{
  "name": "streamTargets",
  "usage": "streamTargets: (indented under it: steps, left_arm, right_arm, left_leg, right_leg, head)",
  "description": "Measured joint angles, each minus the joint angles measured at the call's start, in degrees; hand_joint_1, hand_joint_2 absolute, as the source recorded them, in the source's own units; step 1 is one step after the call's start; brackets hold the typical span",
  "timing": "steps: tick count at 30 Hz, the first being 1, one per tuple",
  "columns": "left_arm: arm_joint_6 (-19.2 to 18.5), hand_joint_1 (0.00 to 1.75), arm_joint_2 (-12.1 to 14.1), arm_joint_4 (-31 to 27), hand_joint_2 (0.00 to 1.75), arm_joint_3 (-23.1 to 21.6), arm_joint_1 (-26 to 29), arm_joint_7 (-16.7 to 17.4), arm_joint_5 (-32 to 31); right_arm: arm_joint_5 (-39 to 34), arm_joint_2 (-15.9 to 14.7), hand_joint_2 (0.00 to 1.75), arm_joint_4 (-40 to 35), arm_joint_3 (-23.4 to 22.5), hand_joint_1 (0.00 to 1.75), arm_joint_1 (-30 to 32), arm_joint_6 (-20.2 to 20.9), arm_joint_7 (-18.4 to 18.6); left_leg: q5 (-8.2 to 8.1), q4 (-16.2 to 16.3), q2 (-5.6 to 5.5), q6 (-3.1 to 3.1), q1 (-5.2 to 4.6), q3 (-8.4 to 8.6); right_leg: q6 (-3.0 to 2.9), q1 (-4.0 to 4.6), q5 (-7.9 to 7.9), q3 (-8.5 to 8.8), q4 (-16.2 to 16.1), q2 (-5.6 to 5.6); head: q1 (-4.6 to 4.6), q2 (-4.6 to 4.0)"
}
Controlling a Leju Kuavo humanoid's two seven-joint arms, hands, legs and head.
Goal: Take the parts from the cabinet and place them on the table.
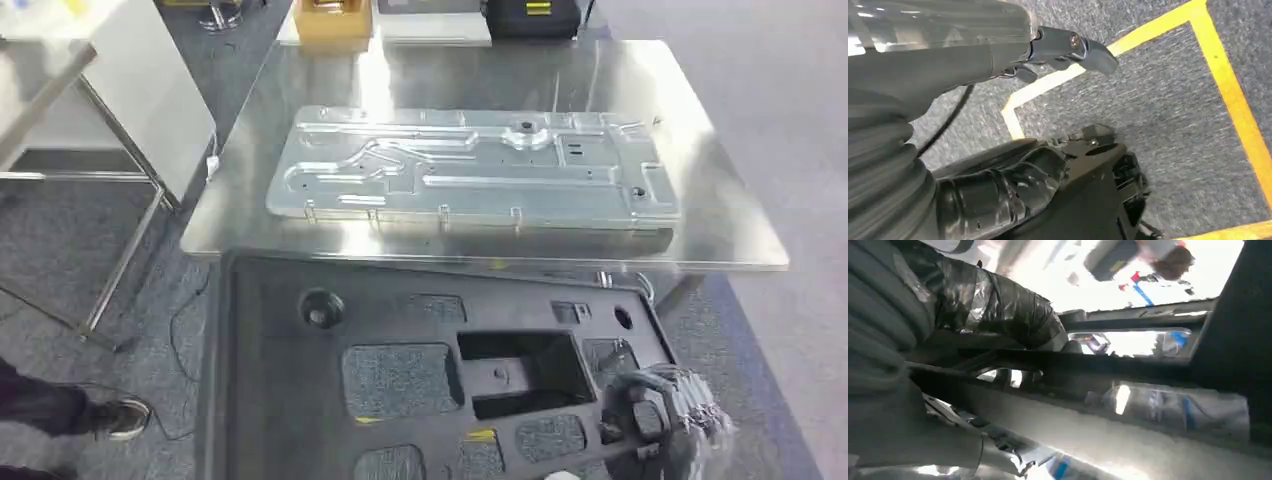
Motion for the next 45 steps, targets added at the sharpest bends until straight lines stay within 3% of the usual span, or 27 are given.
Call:
streamTargets:
  steps: [3,6,7,8,10,11,12,13,14,16,17,18,19,22,23,24,27,28,29,31,33,34,37,38,39,42,45]
  left_arm:
    - [0.0,0.00,0.0,0.0,1.75,0.0,0.0,0.0,-0.1]
    - [0.0,0.00,0.0,0.0,1.75,-0.1,-0.1,0.0,-0.3]
    - [0.0,0.00,0.0,0.0,1.75,-0.2,0.0,0.0,-0.4]
    - [0.0,0.00,0.0,0.0,1.75,-0.2,0.2,0.0,-0.5]
    - [0.0,0.00,0.0,0.0,1.75,-0.2,0.1,-0.1,-0.5]
    - [0.0,0.00,0.0,0.0,1.75,-0.3,0.1,-0.1,-0.6]
    - [0.0,0.00,0.0,0.0,1.75,-0.3,0.2,-0.1,-0.6]
    - [0.0,0.00,0.2,0.0,1.75,-0.3,0.1,-0.1,-0.6]
    - [0.0,0.00,0.2,0.0,1.75,-0.3,-0.1,-0.1,-0.7]
    - [0.0,0.00,0.2,0.0,1.75,-0.4,0.2,-0.1,-0.7]
    - [0.0,0.00,0.1,0.0,1.75,-0.4,0.3,-0.1,-0.7]
    - [0.0,0.00,0.1,0.0,1.75,-0.4,0.3,-0.1,-0.7]
    - [0.0,0.00,0.0,0.0,1.75,-0.4,0.1,-0.1,-0.7]
    - [0.0,0.00,0.0,0.0,1.75,-0.4,-0.1,-0.1,-0.7]
    - [0.0,0.00,0.0,0.0,1.75,-0.4,0.0,0.0,-0.7]
    - [0.0,0.00,0.0,0.0,1.75,-0.4,0.0,0.0,-0.7]
    - [-0.1,0.00,-0.1,0.0,1.75,-0.4,0.2,0.0,-0.7]
    - [-0.1,0.00,-0.1,0.0,1.75,-0.4,0.1,0.0,-0.7]
    - [-0.1,0.00,-0.1,0.0,1.75,-0.4,0.0,0.0,-0.7]
    - [-0.1,0.00,-0.1,0.0,1.75,-0.4,0.0,0.0,-0.7]
    - [-0.1,0.00,-0.1,0.0,1.75,-0.4,-0.3,0.0,-0.7]
    - [-0.1,0.00,-0.1,0.0,1.75,-0.4,-0.3,-0.1,-0.7]
    - [-0.1,0.00,-0.1,0.0,1.75,-0.4,-0.2,-0.1,-0.7]
    - [-0.1,0.00,-0.1,0.0,1.75,-0.4,0.0,-0.1,-0.9]
    - [-0.1,0.00,-0.1,0.0,1.75,-0.4,0.1,-0.1,-0.8]
    - [-0.1,0.00,-0.1,0.0,1.75,-0.4,0.1,-0.1,-0.8]
    - [0.0,0.00,-0.1,0.0,1.75,-0.4,-0.1,-0.1,-0.8]
  right_arm:
    - [-0.1,0.0,1.75,-0.2,-0.2,1.75,0.1,0.0,-0.2]
    - [-0.3,0.0,1.75,-0.2,-0.2,1.75,0.2,0.0,-0.4]
    - [-0.4,0.0,1.75,-0.2,-0.3,1.75,0.3,0.0,-0.5]
    - [-0.5,0.0,1.75,-0.2,-0.3,1.75,0.5,0.0,-0.6]
    - [-0.6,0.0,1.75,-0.2,-0.3,1.75,0.8,0.0,-0.7]
    - [-0.7,0.0,1.75,-0.2,-0.3,1.75,0.8,0.0,-0.8]
    - [-0.7,0.0,1.75,-0.2,-0.3,1.75,0.8,0.0,-0.8]
    - [-0.7,0.0,1.75,-0.2,-0.4,1.75,0.8,0.0,-0.8]
    - [-0.7,0.0,1.75,-0.2,-0.4,1.75,0.9,0.0,-0.9]
    - [-0.7,0.0,1.75,-0.2,-0.4,1.75,1.0,0.0,-1.0]
    - [-0.7,0.0,1.75,-0.3,-0.4,1.75,0.9,0.0,-1.0]
    - [-0.7,0.0,1.75,-0.4,-0.4,1.75,1.0,0.0,-0.9]
    - [-0.6,0.0,1.75,-0.5,-0.5,1.75,0.8,0.0,-1.0]
    - [-0.7,0.0,1.75,-0.5,-0.6,1.75,1.1,0.0,-1.0]
    - [-0.7,0.0,1.75,-0.5,-0.6,1.75,1.1,0.0,-1.0]
    - [-0.7,0.0,1.75,-0.5,-0.7,1.75,1.1,0.0,-1.0]
    - [-0.7,0.0,1.75,-0.5,-0.7,1.75,1.1,0.0,-1.0]
    - [-0.6,0.0,1.75,-0.4,-0.7,1.75,1.0,0.0,-1.0]
    - [-0.6,0.0,1.75,-0.5,-0.7,1.75,1.0,0.0,-1.0]
    - [-0.5,-0.1,1.75,-0.5,-0.8,1.75,1.1,0.0,-1.0]
    - [-0.5,-0.1,1.75,-0.6,-0.8,1.75,1.0,0.0,-1.0]
    - [-0.5,-0.1,1.75,-0.6,-0.8,1.75,0.9,0.0,-1.0]
    - [-0.5,-0.1,1.75,-0.6,-0.8,1.75,0.8,0.0,-1.0]
    - [-0.5,-0.1,1.75,-0.6,-0.8,1.75,0.8,0.0,-1.0]
    - [-0.5,-0.1,1.75,-0.6,-0.8,1.75,0.8,0.0,-1.0]
    - [-0.5,-0.1,1.75,-0.6,-0.8,1.75,0.8,0.0,-1.0]
    - [-0.5,-0.1,1.75,-0.6,-0.8,1.75,0.6,0.0,-0.8]
  left_leg:
    - [-0.93,2.1,0.02,-0.62,0.22,-0.68]
    - [-5.56,14.5,0.11,-1.08,0.31,-8.23]
    - [-6.65,17.0,0.11,-1.05,0.30,-10.29]
    - [-6.14,17.3,0.10,-0.85,0.28,-11.36]
    - [-0.84,11.4,0.09,0.06,-0.03,-10.08]
    - [3.05,6.3,0.08,0.99,-0.32,-8.45]
    - [5.33,2.4,0.22,2.17,-0.82,-7.44]
    - [2.42,2.9,0.15,2.37,-1.17,-7.41]
    - [1.41,1.7,0.06,2.67,-1.46,-7.10]
    - [3.32,1.3,0.05,2.94,-1.53,-6.48]
    - [3.94,0.1,0.06,2.91,-0.97,-5.47]
    - [4.33,-1.0,0.30,2.64,-0.75,-4.49]
    - [4.19,-1.3,0.31,2.90,-0.63,-4.01]
    - [3.39,-1.4,0.29,3.17,-0.59,-3.41]
    - [3.01,-1.3,0.26,3.10,-0.57,-3.02]
    - [2.62,-1.3,0.20,2.90,-0.47,-2.50]
    - [0.73,-0.6,0.15,2.05,-0.10,-0.81]
    - [0.13,-0.2,0.05,1.44,-0.42,-1.06]
    - [-0.07,-0.1,-0.08,1.11,-0.39,-1.17]
    - [-0.28,-0.5,0.01,0.56,-0.31,-0.81]
    - [-1.09,-0.2,0.07,-0.10,-0.12,-0.26]
    - [-2.05,2.1,0.10,-0.42,-0.13,-1.19]
    - [-6.57,15.4,0.10,-1.01,0.28,-9.49]
    - [-6.27,17.5,0.10,-1.12,0.35,-11.43]
    - [-4.40,17.0,0.10,-1.11,0.36,-12.07]
    - [5.82,4.3,0.10,-0.48,0.37,-8.44]
    - [4.16,1.7,0.19,0.49,-0.27,-6.93]
  right_leg:
    - [-0.97,-0.28,-0.11,1.37,-0.5,0.12]
    - [-1.61,-0.02,-0.73,1.96,-0.6,-0.06]
    - [-1.72,0.15,-1.01,2.19,-0.6,-0.03]
    - [-1.76,0.31,-1.31,2.56,-0.6,0.08]
    - [-1.85,0.74,-1.98,3.65,-0.7,0.16]
    - [-1.86,0.99,-2.37,4.28,-0.7,0.15]
    - [-1.86,0.80,-2.70,4.28,-0.8,0.13]
    - [-1.56,1.00,-2.85,4.69,-0.8,0.21]
    - [-1.08,0.72,-3.09,4.49,-0.8,0.17]
    - [-0.49,0.64,-3.47,5.05,-1.3,0.17]
    - [-0.07,1.15,-3.75,5.80,-1.5,0.15]
    - [0.05,0.80,-4.02,5.87,-0.5,0.04]
    - [0.27,0.81,-5.39,4.58,1.8,0.04]
    - [1.19,0.15,-9.82,-3.09,13.9,0.05]
    - [1.51,-0.07,-9.03,-4.61,15.2,0.03]
    - [1.78,-0.29,-6.85,-4.62,13.7,0.01]
    - [2.12,-0.77,1.90,-0.17,0.7,-0.17]
    - [1.85,-0.27,0.63,0.25,0.4,-0.15]
    - [0.94,-0.29,0.23,0.72,0.1,-0.11]
    - [0.28,0.00,-0.16,0.73,-0.1,0.02]
    - [-0.47,-0.53,-0.27,1.75,-1.0,0.01]
    - [-0.87,-0.57,-0.52,2.35,-1.4,-0.14]
    - [-1.29,-0.43,-1.33,3.13,-1.5,-0.31]
    - [-1.29,-0.41,-1.64,3.45,-1.5,-0.25]
    - [-1.25,-0.41,-1.99,3.91,-1.5,-0.14]
    - [-0.83,-0.43,-3.48,6.01,-1.5,0.02]
    - [0.28,-0.27,-4.16,5.95,-1.7,0.12]
  head:
    - [-0.09,0.00]
    - [-0.42,0.00]
    - [-0.37,0.00]
    - [-0.41,0.00]
    - [-0.39,0.00]
    - [-0.39,0.00]
    - [-0.35,0.00]
    - [-0.17,0.00]
    - [-0.48,0.00]
    - [-0.44,0.00]
    - [-0.46,0.00]
    - [-0.40,0.00]
    - [-0.35,0.00]
    - [-0.33,0.00]
    - [-0.35,0.00]
    - [-0.31,0.00]
    - [-0.31,0.00]
    - [-0.20,0.00]
    - [-0.37,0.00]
    - [-0.37,0.00]
    - [-0.39,0.00]
    - [-0.44,0.00]
    - [-0.57,0.00]
    - [-0.57,0.00]
    - [-0.57,0.00]
    - [-0.55,0.00]
    - [-0.55,0.00]
